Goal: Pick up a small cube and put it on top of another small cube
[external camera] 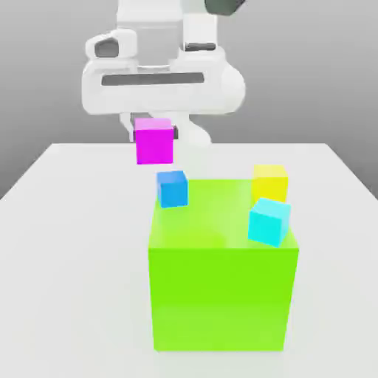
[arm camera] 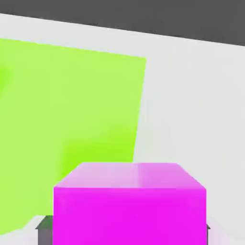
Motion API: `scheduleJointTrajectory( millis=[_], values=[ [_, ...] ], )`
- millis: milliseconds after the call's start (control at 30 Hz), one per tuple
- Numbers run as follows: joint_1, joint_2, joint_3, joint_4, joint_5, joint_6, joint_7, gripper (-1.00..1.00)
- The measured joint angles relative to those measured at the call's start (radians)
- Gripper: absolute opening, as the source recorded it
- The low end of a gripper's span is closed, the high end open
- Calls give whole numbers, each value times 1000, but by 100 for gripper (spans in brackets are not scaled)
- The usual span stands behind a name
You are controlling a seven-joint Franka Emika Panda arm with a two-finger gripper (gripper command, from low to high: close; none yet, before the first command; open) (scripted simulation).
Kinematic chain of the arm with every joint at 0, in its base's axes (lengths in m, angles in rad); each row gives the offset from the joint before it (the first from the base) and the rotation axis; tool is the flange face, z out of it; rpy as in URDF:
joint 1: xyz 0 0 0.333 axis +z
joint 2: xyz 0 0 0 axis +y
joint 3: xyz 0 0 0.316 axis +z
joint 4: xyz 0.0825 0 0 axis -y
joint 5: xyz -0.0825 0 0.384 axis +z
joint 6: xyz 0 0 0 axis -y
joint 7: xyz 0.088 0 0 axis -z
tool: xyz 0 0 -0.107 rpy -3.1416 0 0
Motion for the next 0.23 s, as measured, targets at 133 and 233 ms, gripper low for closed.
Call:
scheduleJointTrajectory(
  millis=[133,233],
  values=[
    [5,19,3,-109,3,128,-15,-100],
    [4,25,4,-126,4,151,-17,100]
  ],
)
